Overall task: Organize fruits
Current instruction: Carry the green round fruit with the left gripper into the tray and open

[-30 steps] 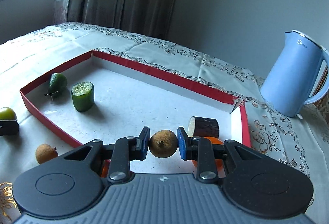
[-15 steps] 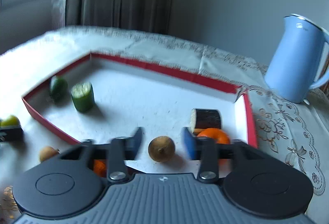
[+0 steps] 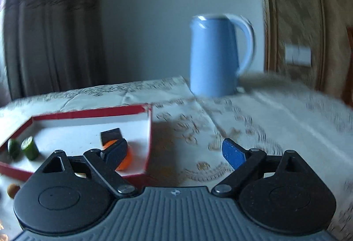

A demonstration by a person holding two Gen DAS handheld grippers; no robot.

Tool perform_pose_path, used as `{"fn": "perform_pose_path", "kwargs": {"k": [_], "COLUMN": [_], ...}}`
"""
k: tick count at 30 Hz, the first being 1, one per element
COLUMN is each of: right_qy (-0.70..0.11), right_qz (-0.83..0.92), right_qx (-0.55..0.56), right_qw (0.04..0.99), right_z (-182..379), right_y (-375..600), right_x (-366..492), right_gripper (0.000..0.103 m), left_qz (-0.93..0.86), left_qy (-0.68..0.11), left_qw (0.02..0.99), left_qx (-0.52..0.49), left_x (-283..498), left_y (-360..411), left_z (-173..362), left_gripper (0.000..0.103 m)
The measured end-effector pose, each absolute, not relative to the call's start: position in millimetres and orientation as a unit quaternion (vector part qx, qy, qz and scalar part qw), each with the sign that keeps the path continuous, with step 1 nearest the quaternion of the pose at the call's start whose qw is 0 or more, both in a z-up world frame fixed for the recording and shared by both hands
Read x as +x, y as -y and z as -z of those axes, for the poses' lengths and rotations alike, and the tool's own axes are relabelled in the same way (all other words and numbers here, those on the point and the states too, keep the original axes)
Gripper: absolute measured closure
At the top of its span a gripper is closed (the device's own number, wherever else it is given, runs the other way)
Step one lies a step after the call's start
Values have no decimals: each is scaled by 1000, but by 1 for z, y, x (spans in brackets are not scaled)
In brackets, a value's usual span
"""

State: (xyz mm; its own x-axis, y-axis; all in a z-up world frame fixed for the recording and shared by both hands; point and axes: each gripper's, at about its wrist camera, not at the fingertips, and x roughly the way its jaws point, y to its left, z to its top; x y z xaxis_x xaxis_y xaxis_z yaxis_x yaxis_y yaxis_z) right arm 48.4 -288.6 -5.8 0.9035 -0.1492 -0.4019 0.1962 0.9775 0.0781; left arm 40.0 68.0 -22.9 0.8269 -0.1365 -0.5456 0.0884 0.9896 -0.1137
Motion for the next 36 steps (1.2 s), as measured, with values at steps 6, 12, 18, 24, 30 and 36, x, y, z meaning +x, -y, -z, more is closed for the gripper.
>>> {"fn": "perform_pose_path", "kwargs": {"k": [6, 12, 18, 24, 30, 36], "right_qy": [-206, -203, -208, -209, -213, -216], "right_qz": [107, 109, 106, 109, 109, 110], "right_qx": [92, 93, 101, 106, 112, 110], "right_qw": [968, 969, 967, 966, 965, 964], "right_z": [9, 9, 10, 11, 11, 11], "right_y": [300, 301, 303, 305, 307, 306], "right_x": [49, 46, 47, 47, 48, 50], "right_gripper": [10, 10, 10, 10, 10, 10], "left_qz": [55, 55, 69, 79, 86, 88], "left_qy": [-282, -276, -266, -257, -258, -274], "left_qw": [957, 959, 961, 963, 962, 958], "left_qx": [-31, -28, -29, -19, -16, -12], "left_x": [37, 36, 40, 54, 74, 96], "left_y": [-66, -65, -61, -48, -37, -29], "left_z": [22, 15, 2, -9, -15, -11], "left_gripper": [72, 72, 72, 72, 72, 72]}}
